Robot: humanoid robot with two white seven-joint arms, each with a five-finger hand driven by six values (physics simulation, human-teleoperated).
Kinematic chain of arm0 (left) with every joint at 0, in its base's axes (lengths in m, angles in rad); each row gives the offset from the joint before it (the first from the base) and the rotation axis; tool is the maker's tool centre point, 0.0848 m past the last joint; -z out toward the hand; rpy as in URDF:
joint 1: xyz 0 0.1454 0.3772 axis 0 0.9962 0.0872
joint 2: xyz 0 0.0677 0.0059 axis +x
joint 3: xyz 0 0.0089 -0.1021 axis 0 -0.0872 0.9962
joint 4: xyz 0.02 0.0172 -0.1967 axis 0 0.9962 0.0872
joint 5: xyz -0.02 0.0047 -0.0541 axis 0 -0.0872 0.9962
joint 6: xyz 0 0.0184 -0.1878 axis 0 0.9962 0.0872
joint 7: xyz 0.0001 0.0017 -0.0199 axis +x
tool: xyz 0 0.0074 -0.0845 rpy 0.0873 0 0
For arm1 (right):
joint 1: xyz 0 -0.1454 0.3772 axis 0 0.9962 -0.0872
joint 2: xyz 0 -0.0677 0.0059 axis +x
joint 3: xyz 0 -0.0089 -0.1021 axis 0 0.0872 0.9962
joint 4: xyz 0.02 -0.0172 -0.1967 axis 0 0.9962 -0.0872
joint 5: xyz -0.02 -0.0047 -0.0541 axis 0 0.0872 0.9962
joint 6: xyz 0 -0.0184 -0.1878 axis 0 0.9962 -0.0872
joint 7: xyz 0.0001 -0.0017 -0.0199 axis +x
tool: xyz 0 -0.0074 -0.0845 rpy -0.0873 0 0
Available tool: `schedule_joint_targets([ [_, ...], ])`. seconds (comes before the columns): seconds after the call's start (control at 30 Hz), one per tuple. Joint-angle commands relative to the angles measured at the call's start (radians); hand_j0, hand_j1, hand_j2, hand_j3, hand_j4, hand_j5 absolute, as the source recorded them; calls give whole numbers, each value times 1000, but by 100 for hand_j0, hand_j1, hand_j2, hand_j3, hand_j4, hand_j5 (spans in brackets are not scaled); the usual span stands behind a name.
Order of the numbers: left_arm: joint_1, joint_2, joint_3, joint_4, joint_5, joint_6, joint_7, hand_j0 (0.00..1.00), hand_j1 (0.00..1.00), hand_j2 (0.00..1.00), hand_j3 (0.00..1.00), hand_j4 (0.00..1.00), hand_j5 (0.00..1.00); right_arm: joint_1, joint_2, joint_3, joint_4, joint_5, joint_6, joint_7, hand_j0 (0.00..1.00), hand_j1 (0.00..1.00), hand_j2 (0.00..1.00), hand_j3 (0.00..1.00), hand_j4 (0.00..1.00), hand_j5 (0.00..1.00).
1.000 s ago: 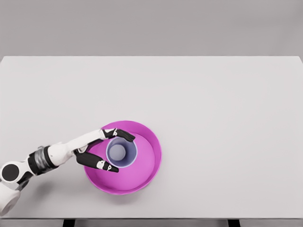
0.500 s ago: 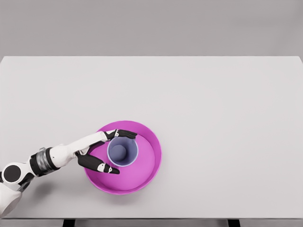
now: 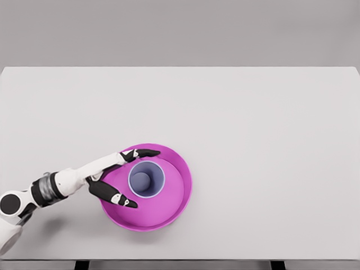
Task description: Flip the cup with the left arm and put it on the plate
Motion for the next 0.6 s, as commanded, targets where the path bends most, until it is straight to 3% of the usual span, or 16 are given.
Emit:
schedule_joint_targets([
  [0.0,0,4,22,-3,8,1,0,100,100,100,100,100,100,0,0,0,0,0,0,0,100,100,100,100,100,100],
  [0.57,3,9,20,-4,-10,1,0,100,100,100,100,100,100,0,0,0,0,0,0,0,100,100,100,100,100,100],
])
